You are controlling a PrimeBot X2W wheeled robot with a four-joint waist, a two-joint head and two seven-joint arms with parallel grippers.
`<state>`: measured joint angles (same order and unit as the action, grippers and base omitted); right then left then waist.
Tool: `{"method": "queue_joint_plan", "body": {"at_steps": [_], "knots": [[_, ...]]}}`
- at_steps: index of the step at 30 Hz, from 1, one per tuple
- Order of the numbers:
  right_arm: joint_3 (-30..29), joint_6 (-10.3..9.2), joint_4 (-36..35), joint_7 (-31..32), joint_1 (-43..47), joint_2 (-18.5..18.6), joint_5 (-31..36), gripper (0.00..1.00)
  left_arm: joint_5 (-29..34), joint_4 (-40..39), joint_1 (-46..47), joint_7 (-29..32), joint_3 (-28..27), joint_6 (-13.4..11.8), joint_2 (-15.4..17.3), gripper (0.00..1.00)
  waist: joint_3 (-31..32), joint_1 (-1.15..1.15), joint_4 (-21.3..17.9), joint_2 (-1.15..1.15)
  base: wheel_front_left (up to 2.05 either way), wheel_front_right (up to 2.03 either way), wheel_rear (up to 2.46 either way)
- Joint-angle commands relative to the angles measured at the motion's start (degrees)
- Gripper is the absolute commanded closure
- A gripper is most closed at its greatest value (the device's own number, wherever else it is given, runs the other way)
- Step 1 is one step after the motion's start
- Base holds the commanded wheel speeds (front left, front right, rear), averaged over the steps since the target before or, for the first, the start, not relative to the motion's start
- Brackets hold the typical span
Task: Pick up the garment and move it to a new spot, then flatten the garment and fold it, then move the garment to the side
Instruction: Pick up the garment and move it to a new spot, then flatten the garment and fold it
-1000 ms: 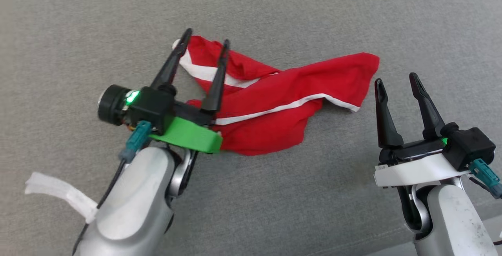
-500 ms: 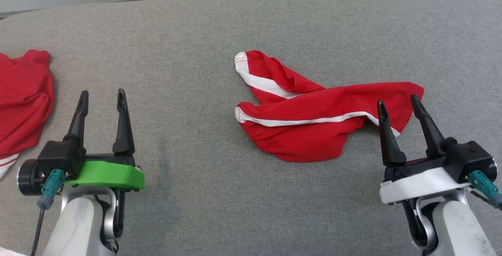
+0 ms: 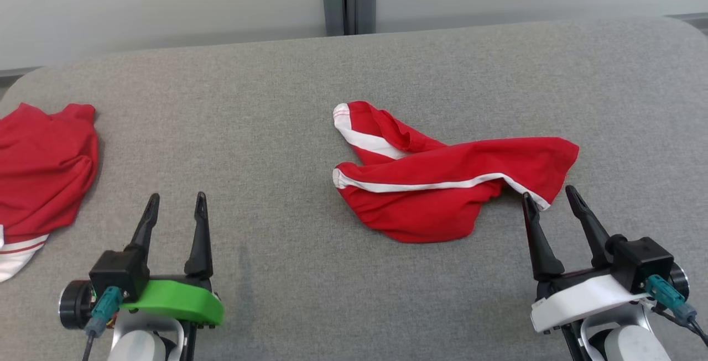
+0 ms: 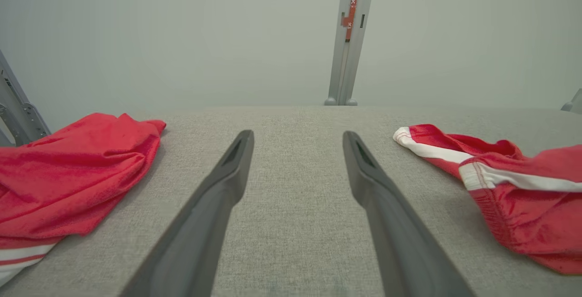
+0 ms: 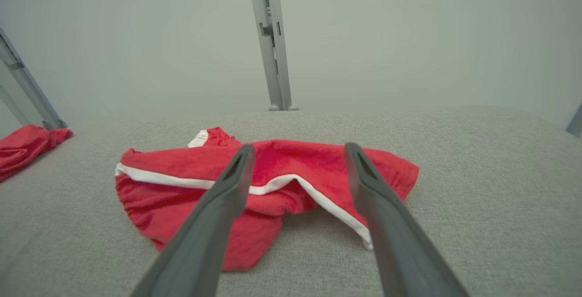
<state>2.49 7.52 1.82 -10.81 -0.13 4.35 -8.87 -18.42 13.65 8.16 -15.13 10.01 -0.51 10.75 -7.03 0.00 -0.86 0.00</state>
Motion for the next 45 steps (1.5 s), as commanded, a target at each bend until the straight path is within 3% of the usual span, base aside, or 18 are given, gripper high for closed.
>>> {"method": "queue_joint_plan", "body": {"at_steps": [1,12,33,39,45], "knots": [[-0.01,-0.06,-0.18,0.23,0.99,-0.05,0.02,0.0,0.35,0.28,-1.15,-0.03,-0.03,0.26,-0.15,0.0,1.72,0.0,-0.53,0.0,0.0,0.0,0.0],[-0.48,-0.06,-1.67,2.07,3.43,-0.53,0.58,0.0,1.21,2.23,-3.66,-0.02,-0.54,1.56,-1.3,0.0,4.44,0.0,-0.49,0.0,0.0,0.0,0.0],[-0.34,-0.06,-2.83,2.49,2.88,-0.88,0.59,0.0,3.24,2.26,-1.46,-0.02,-1.78,2.54,-2.23,0.0,3.31,0.0,-0.15,0.0,0.0,0.0,0.0],[-0.72,-0.06,-3.77,2.48,1.58,-0.65,0.51,0.0,3.78,1.76,3.24,1.68,2.29,4.63,-3.85,0.0,-0.04,0.0,-0.02,0.0,0.0,0.0,0.0],[-0.42,-0.06,-4.2,2.1,-1.11,-0.22,0.22,0.0,2.81,2.63,11.75,8.41,9.89,6.85,-6.04,0.0,-6.05,0.0,-1.03,0.0,0.0,0.0,0.0]]}}
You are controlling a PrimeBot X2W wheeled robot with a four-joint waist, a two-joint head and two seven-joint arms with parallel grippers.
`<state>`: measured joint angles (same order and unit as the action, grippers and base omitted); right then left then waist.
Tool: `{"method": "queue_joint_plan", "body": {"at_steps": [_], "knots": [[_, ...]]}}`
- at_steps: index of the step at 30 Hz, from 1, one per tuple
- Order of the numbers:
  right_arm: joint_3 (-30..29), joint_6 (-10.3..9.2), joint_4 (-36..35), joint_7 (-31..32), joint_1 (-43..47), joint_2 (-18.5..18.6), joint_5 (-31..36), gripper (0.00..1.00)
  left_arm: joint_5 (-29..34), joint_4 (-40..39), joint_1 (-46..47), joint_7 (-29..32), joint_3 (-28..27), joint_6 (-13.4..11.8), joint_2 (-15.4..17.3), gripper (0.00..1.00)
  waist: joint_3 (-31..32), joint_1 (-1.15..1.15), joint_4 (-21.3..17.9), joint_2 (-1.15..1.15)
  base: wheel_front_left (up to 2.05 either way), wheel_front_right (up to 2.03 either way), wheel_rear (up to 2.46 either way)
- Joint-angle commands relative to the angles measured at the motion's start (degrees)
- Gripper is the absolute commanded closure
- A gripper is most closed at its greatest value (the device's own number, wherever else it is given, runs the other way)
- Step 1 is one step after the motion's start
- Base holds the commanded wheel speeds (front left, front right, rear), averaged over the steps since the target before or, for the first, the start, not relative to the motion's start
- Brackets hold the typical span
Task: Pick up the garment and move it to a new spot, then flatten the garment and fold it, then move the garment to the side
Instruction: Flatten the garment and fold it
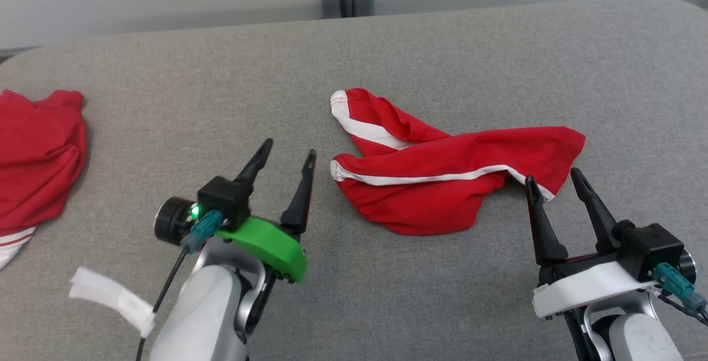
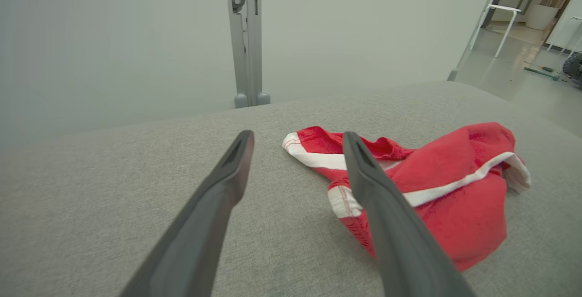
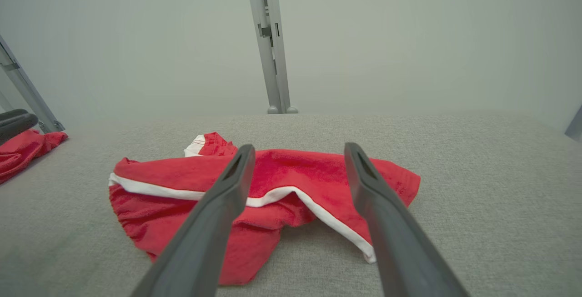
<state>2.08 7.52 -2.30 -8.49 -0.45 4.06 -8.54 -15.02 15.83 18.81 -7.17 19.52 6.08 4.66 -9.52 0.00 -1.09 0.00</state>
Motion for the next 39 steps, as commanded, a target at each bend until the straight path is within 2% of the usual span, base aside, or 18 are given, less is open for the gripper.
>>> {"method": "queue_joint_plan", "body": {"at_steps": [1,7,13,15,16,27,32,39], "knots": [[0.15,-0.06,-0.05,-0.33,-1.2,0.09,-0.18,0.0,-0.97,0.81,2.21,1.7,1.37,0.47,-0.17,0.0,-4.45,0.0,-1.13,0.0,0.0,0.0,0.0],[0.35,-0.06,1.33,-1.48,-3.04,0.0,-0.7,0.0,-4.02,4.6,6.76,8.8,5.41,1.12,-0.52,0.0,-7.53,0.0,-3.1,0.0,0.0,0.0,0.0],[0.1,-0.06,2.75,-2.52,-4.22,-0.05,-0.83,0.0,-6.96,5.93,7.87,12.98,7.25,1.43,0.97,0.0,-8.59,0.0,-3.93,0.0,0.0,0.0,0.0],[0.13,-0.06,3.07,-2.81,-4.64,-0.07,-0.87,0.0,-8.26,6.06,7.98,14.32,7.75,1.41,1.27,0.79,-8.84,0.0,-4.07,0.0,0.0,0.0,0.0],[0.11,-0.06,3.26,-2.92,-4.83,-0.1,-0.92,0.0,-8.31,5.62,8.3,14.21,7.99,1.43,1.58,1.0,-8.97,0.0,-4.12,0.0,0.0,0.0,0.0],[-2.76,-0.06,7.96,-3.44,-7.3,1.32,-0.72,0.0,-7.91,2.69,9.43,10.87,8.06,0.84,3.01,1.0,-10.61,0.0,-3.85,0.0,0.0,0.0,0.0],[-2.12,-0.06,14.81,-3.12,-9.78,3.08,-0.79,0.0,-7.77,1.48,9.82,9.97,7.71,-0.11,3.13,1.0,-12.32,0.0,-2.98,0.0,0.0,0.0,0.0],[0.74,-0.06,23.47,-4.68,-15.3,3.42,-2.26,0.0,-7.87,0.36,9.85,9.19,8.2,-0.31,3.05,1.0,-14.39,0.0,-1.64,0.0,0.0,0.0,0.0]]}}
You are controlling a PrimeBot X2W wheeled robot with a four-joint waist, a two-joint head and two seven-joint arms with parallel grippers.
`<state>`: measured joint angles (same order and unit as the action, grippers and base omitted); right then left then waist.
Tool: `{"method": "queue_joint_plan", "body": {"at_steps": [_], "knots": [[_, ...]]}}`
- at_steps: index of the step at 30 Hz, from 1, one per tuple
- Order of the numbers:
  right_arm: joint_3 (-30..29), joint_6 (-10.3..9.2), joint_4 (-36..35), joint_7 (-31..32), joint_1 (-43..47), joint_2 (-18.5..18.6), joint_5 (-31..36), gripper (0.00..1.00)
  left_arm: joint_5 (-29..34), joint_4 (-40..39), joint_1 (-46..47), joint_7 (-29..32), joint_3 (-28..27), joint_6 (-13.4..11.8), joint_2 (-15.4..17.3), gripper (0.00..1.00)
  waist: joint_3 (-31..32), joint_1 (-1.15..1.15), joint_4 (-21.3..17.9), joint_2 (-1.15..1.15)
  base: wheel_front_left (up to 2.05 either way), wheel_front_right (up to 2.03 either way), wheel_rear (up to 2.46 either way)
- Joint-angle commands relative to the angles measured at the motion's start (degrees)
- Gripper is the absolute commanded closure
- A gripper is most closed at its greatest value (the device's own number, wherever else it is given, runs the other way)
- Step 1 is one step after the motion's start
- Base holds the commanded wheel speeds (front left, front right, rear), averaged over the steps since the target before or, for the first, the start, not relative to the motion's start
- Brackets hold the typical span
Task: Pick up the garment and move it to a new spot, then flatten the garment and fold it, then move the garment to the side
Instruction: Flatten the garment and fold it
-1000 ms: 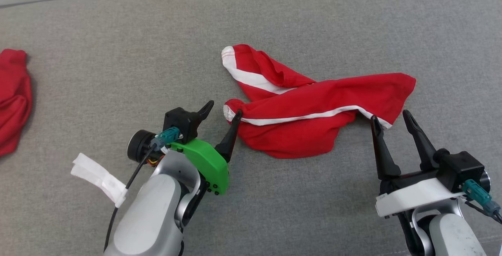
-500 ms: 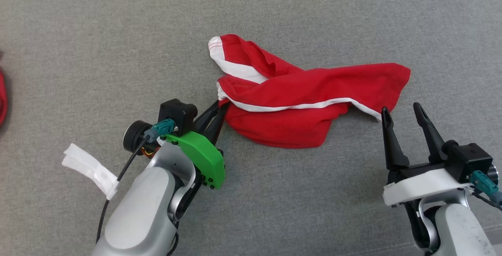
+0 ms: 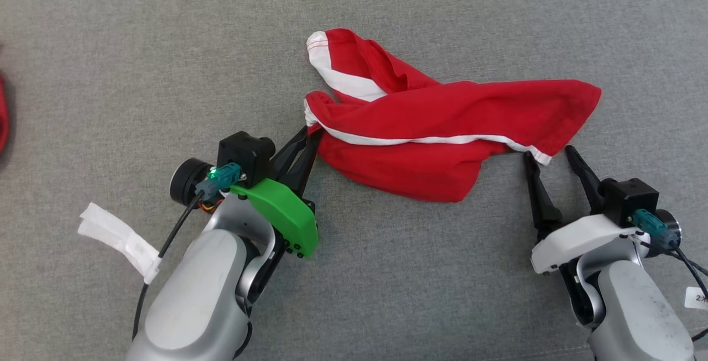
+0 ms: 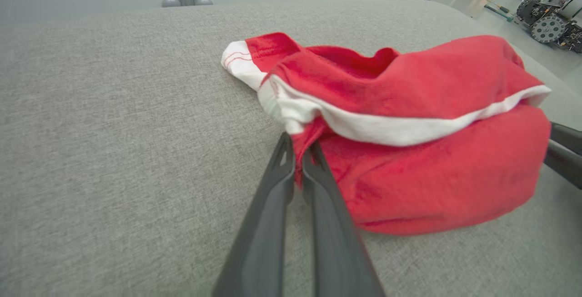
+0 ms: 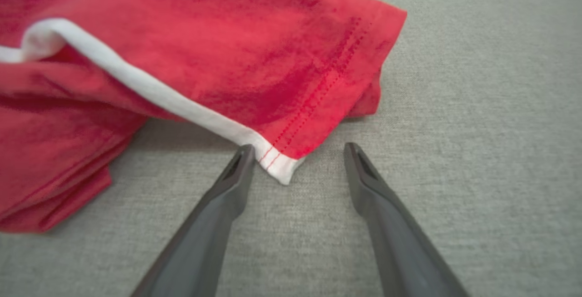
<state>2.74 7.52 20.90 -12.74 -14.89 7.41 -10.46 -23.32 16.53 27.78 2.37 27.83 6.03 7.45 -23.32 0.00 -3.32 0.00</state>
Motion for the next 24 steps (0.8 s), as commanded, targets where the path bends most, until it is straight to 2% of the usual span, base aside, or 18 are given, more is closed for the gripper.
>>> {"method": "queue_joint_plan", "body": {"at_steps": [1,2,3,4,5,9,13,19,24], "knots": [[0.35,-0.06,1.07,-0.61,-1.46,0.04,-0.62,0.0,0.44,-0.4,0.84,-0.45,-0.04,-0.29,0.24,1.0,-0.66,0.0,0.69,0.0,0.0,0.0,0.0],[0.84,-0.06,2.19,-0.78,-2.04,0.12,-0.9,0.0,0.43,-0.41,0.76,-0.52,0.08,-0.33,0.23,1.0,-0.72,0.0,0.83,0.0,0.0,0.0,0.0],[1.24,-0.06,3.0,-0.93,-2.38,0.23,-1.35,0.53,0.38,-0.45,0.69,-0.56,0.12,-0.32,0.29,1.0,-0.77,0.0,0.94,0.0,0.0,0.0,0.0],[1.62,-0.06,3.81,-0.92,-2.82,0.49,-1.61,0.86,0.31,-0.49,0.69,-0.63,0.16,-0.31,0.35,1.0,-0.83,0.0,1.07,0.0,0.0,0.0,0.0],[2.13,-0.06,4.44,-1.04,-3.12,0.66,-1.94,1.0,0.25,-0.53,0.72,-0.83,0.2,-0.31,0.36,1.0,-0.86,0.0,1.16,0.0,0.0,0.0,0.0],[3.36,-0.06,5.46,-1.67,-3.79,1.63,-3.73,1.0,0.41,-1.2,0.66,-2.9,-0.16,-0.65,0.27,1.0,-0.77,0.0,1.13,0.0,0.0,0.0,0.0],[1.99,-0.07,0.37,-2.44,-3.1,3.31,-4.81,1.0,1.14,-3.45,0.46,-6.66,-1.08,-1.71,0.45,1.0,0.33,0.0,0.87,0.0,0.0,0.0,0.0],[-1.19,-0.07,-16.03,-2.48,-2.16,6.39,-4.15,1.0,3.16,-11.15,1.11,-9.73,-2.55,-3.99,2.12,1.0,3.56,0.0,0.06,0.0,0.0,0.0,0.0],[-3.77,-0.07,-28.26,-0.37,-4.01,9.69,-2.22,1.0,5.91,-18.83,2.27,-8.74,-3.25,-6.31,4.15,1.0,7.26,0.0,0.1,0.0,0.0,0.0,0.0]]}}
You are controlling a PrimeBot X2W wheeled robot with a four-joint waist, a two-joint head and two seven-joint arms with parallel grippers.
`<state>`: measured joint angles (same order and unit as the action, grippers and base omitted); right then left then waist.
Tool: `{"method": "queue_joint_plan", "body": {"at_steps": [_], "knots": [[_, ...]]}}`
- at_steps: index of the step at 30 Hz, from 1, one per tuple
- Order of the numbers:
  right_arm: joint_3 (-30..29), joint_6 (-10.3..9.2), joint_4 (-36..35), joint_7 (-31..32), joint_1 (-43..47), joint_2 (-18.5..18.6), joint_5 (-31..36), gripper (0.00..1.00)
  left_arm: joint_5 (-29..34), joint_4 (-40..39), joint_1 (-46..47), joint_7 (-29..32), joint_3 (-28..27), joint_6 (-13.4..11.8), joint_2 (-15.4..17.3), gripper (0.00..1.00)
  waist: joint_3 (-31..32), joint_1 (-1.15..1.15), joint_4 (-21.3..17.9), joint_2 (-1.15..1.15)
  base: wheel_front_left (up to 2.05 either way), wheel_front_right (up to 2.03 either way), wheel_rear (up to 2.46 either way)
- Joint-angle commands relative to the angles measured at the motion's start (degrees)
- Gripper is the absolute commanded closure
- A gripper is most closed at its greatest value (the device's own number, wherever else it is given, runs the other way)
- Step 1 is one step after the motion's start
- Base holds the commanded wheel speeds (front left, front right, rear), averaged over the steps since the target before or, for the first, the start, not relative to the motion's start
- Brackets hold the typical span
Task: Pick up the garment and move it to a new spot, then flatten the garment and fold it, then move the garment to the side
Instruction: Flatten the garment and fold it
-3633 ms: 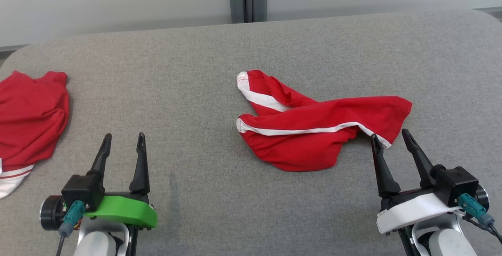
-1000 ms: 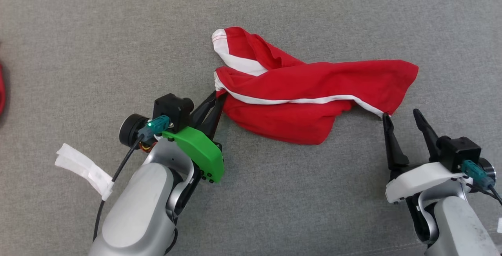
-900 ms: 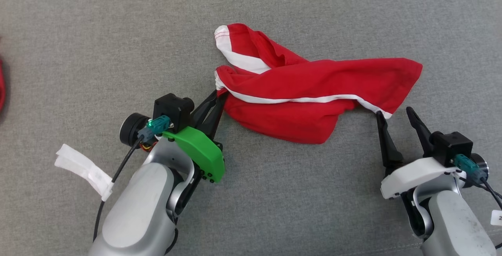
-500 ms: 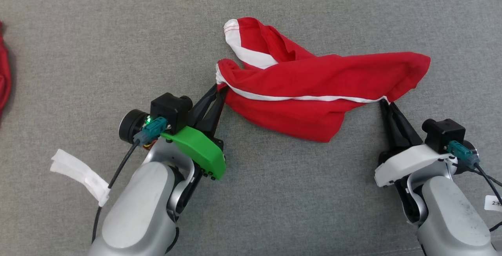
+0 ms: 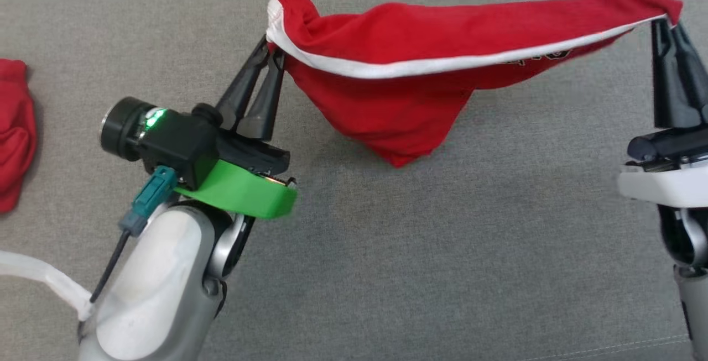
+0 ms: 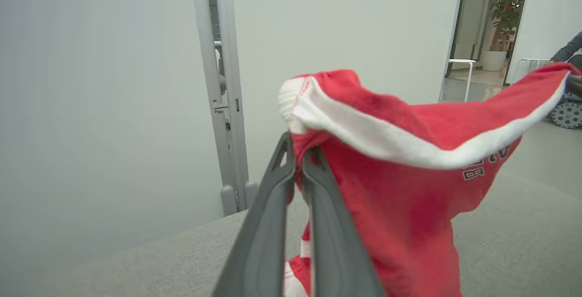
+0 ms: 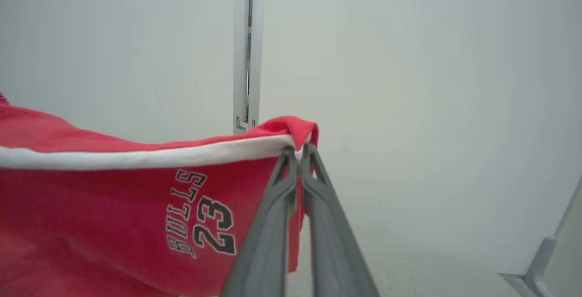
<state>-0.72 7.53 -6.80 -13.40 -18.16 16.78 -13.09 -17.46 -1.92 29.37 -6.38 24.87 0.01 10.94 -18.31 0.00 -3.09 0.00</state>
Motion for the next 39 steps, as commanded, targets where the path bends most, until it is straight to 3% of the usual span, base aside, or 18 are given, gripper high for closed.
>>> {"method": "queue_joint_plan", "body": {"at_steps": [1,6,10,16,20,27,34,39], "knots": [[-0.86,-0.08,-2.53,1.2,-1.09,0.89,0.74,1.0,0.68,-1.8,1.06,0.23,-0.5,-0.79,0.92,1.0,2.9,0.0,-0.03,0.0,0.0,0.0,0.0],[-4.05,-0.08,-11.69,6.98,-2.57,3.27,1.0,1.0,3.18,-9.68,2.27,2.51,-2.47,-3.4,3.4,1.0,6.23,0.0,0.53,0.0,0.0,0.0,0.0],[-5.64,-0.09,-14.48,10.61,-3.67,4.54,-0.53,1.0,3.37,-14.27,3.01,4.97,-4.0,-4.31,4.86,1.0,7.54,0.0,0.78,0.0,0.0,0.0,0.0],[-4.36,-0.1,-12.55,13.61,-7.37,5.14,-3.69,1.0,0.64,-13.51,6.47,7.43,-4.49,-2.75,4.57,1.0,6.51,0.0,0.82,0.0,0.0,0.0,0.0],[-2.01,-0.09,-7.59,13.87,-13.13,6.07,-5.71,1.0,-2.48,-6.32,12.01,7.2,-3.83,0.07,2.55,1.0,3.44,0.0,0.63,0.0,0.0,0.0,0.0],[4.16,-0.09,6.58,11.39,-29.42,5.22,-8.16,1.0,-5.97,16.51,27.33,0.79,-4.71,4.18,-2.65,1.0,-2.77,0.0,-0.31,0.0,0.0,0.0,0.0],[9.82,-0.09,25.4,4.44,-48.46,-0.72,-9.19,1.0,-6.99,39.29,42.64,-8.31,-9.46,3.38,-5.8,1.0,-5.42,0.0,-2.7,0.0,0.0,0.0,0.0],[15.89,-0.08,38.39,-0.19,-53.38,-5.77,-10.36,1.0,-5.03,46.91,42.95,-8.85,-13.52,1.93,-6.39,1.0,-6.16,0.0,-3.71,0.0,0.0,0.0,0.0]]}}
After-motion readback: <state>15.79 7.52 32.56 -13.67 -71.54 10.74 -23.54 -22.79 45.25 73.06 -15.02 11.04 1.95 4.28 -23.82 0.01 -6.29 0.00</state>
